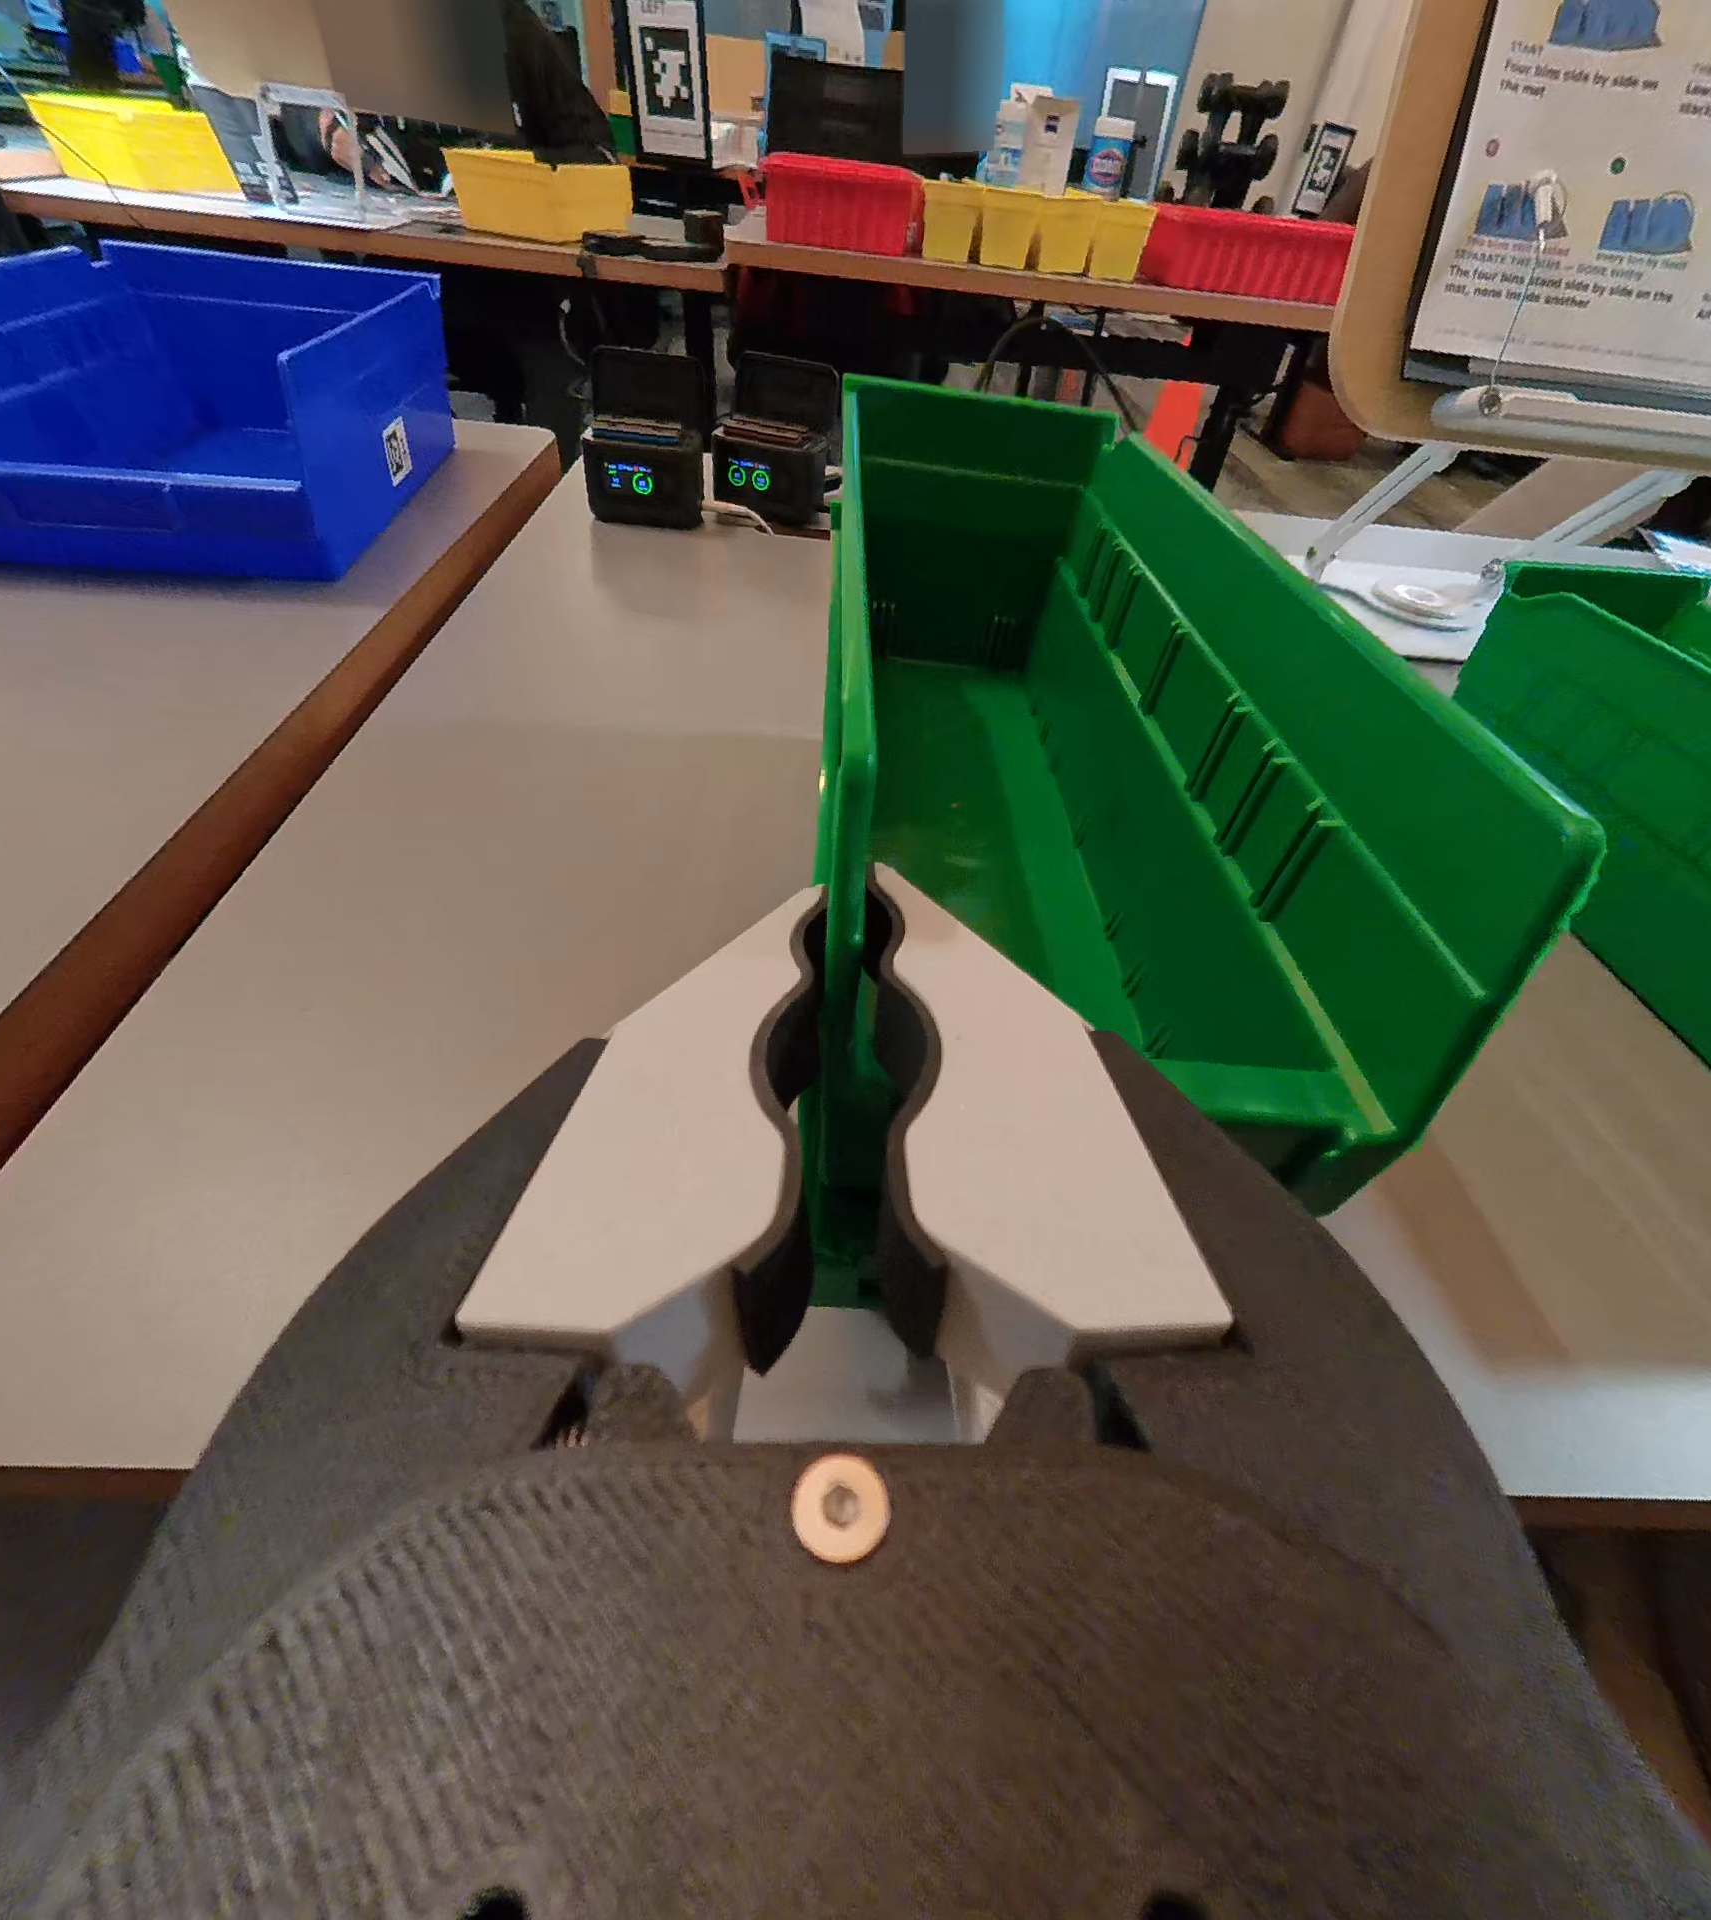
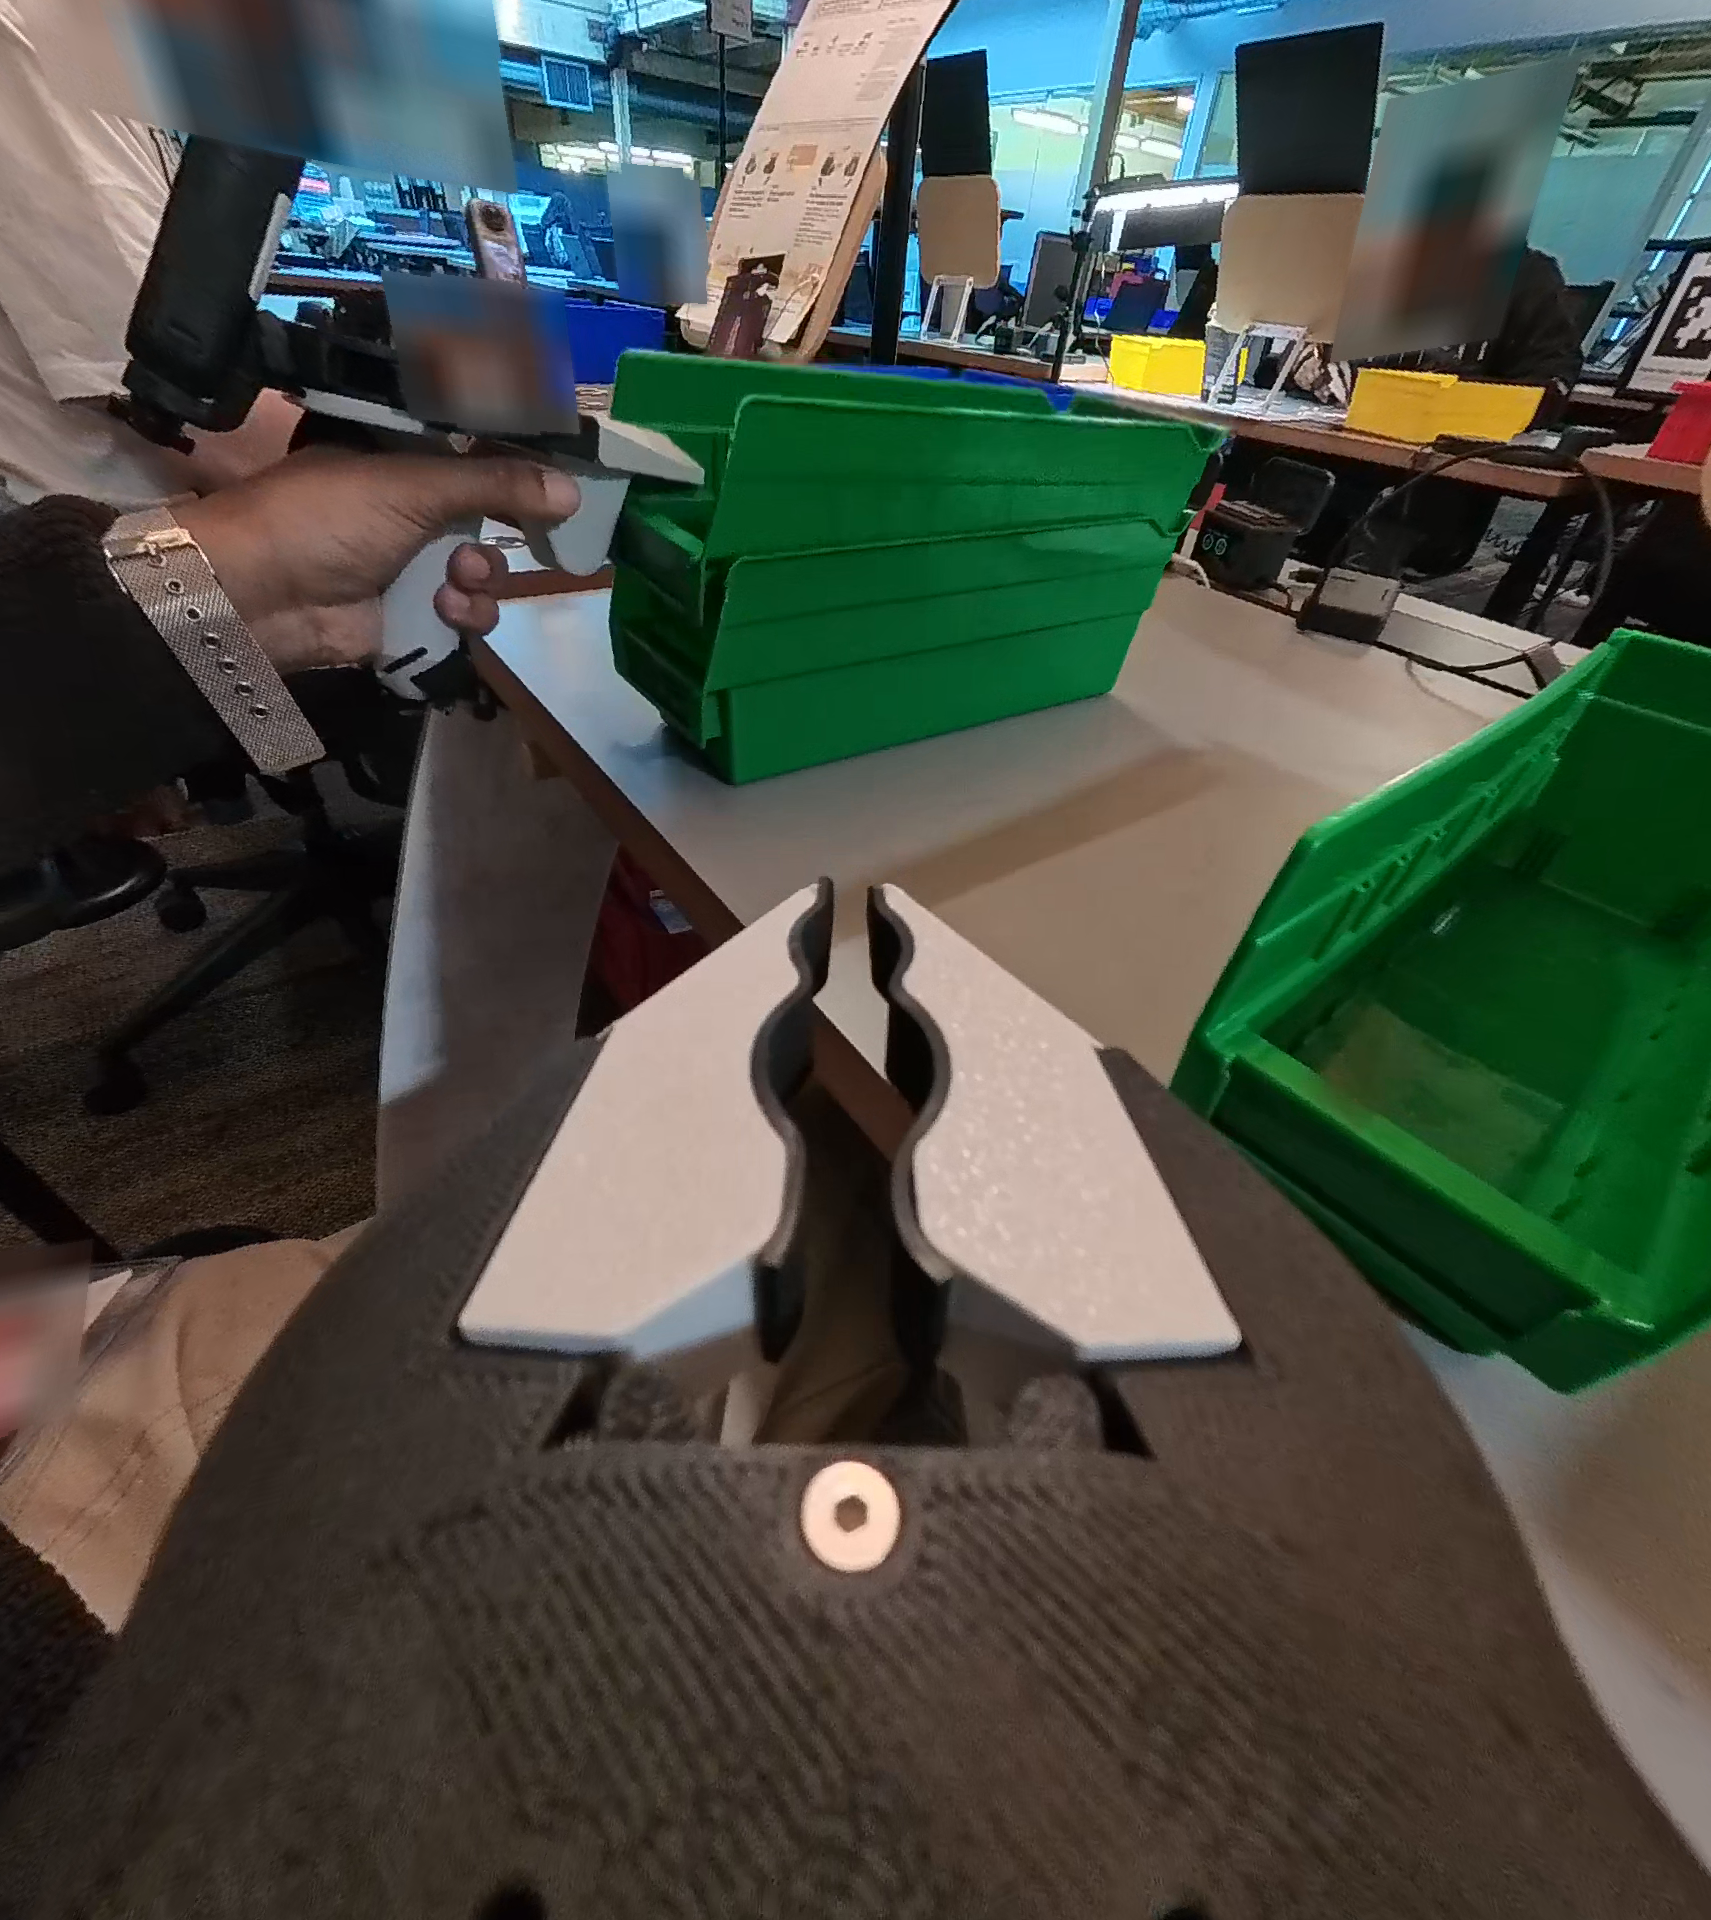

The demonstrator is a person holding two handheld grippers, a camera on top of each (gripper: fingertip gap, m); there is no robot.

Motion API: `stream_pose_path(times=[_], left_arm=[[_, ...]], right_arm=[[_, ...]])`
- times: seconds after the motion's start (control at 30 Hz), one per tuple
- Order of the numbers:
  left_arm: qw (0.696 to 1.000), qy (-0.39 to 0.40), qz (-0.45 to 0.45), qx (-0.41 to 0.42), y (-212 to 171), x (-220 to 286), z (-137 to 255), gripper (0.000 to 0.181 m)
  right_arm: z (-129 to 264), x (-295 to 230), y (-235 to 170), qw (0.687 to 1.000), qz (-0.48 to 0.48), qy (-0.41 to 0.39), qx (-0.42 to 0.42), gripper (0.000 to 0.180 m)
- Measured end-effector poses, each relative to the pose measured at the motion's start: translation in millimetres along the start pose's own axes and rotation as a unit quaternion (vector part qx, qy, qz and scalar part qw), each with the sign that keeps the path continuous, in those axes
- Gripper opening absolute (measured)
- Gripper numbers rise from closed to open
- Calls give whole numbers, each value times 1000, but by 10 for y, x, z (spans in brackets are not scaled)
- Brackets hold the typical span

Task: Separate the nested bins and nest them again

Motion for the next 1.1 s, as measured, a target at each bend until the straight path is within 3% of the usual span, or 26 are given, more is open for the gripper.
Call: stream_pose_path(times=[0.03, 0.27, 0.4, 0.73, 1.1], left_arm=[[1000, 0, 2, 2, -2, 2, 2, 0], [999, 10, -1, 52, 126, -26, 107, 19], [996, 19, -27, 84, 185, 1, 162, 2], [997, 2, -24, 75, 167, 29, 163, 1], [988, -16, 16, 151, 243, 60, 227, 0]], right_arm=[[-1, -2, -2, 1000, 1, 0, -1, 5], [-5, -11, -10, 1000, 5, 1, -3, 6], [-9, -15, -16, 1000, 7, 1, -5, 6], [-16, -27, -29, 1000, 13, 2, -9, 6], [-23, -39, -36, 1000, 16, 3, -11, 5]])
Point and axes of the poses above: each gripper's, where its closed fingertips meet, z back along the fingers, y out of its top, x = y × z across the jaws, the point moved 6 cm from there along z, back along the fingers, and after that the axes turned 5 degrees about y, right-handed, at the moved point
